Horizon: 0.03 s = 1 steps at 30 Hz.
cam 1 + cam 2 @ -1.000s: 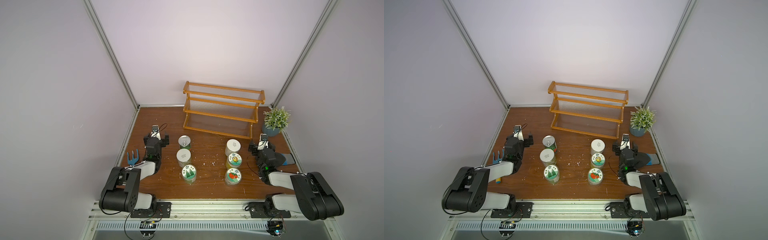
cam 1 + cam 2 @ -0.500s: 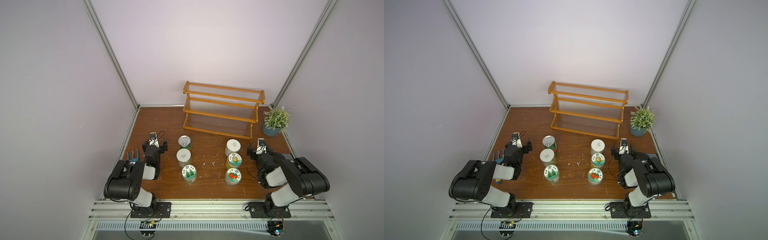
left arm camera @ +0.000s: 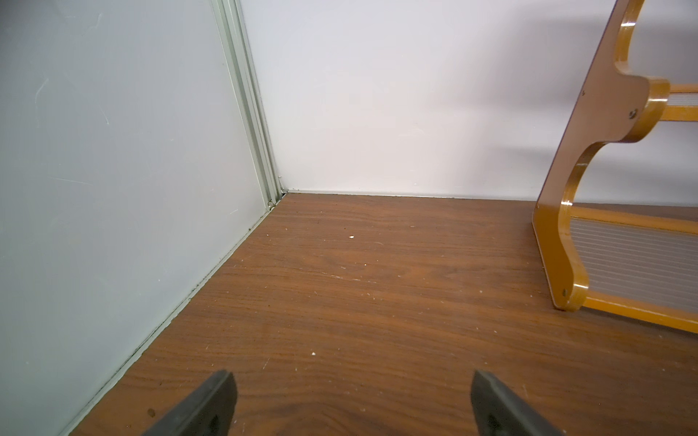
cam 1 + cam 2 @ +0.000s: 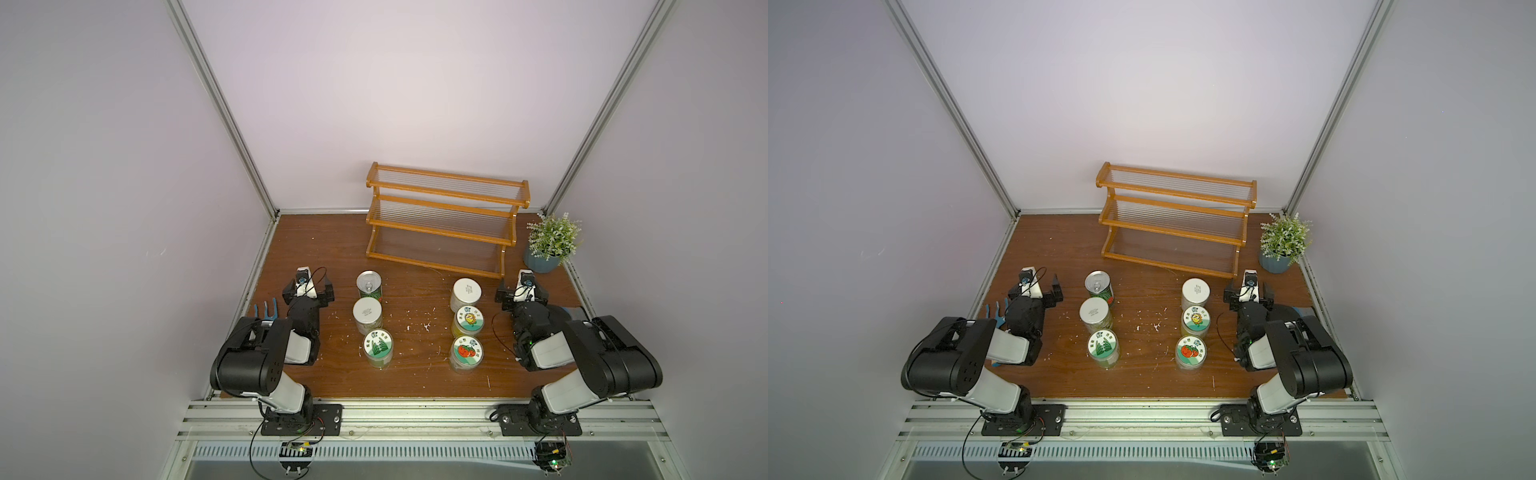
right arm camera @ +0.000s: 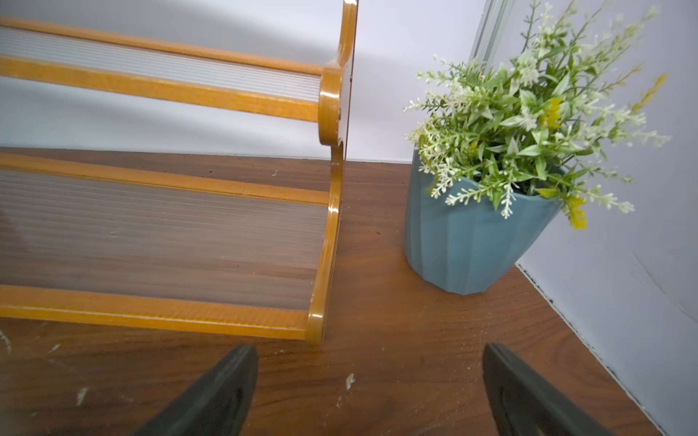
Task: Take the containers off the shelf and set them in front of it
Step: Reset both arms
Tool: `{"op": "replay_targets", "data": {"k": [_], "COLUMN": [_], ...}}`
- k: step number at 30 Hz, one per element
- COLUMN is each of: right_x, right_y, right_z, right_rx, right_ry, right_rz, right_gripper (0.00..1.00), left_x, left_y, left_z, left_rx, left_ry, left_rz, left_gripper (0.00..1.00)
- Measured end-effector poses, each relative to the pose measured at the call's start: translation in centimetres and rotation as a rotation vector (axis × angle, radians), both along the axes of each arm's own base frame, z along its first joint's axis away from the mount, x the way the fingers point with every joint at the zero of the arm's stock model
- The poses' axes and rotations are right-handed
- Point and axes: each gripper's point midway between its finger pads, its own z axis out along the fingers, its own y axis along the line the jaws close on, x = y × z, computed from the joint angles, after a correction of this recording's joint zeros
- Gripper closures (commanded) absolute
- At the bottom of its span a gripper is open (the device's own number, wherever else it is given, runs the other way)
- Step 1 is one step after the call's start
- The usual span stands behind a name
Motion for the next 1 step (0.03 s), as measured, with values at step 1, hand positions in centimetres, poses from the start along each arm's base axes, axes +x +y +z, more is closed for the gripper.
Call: {"op": "replay_targets", "data": {"k": [1], "right_x": [0.00], "right_y": [-0.03], "right_z": [0.00], "right_rx": [0.000], "right_ry": [0.000], "right_rz": [-0.002], "right_gripper": [0.01], "left_x": [0.00], "left_y": [0.00], "left_z": [0.01], "left_rx": [0.000], "left_ry": [0.000], "left_rz": [0.000], "left_gripper": [0.00]}}
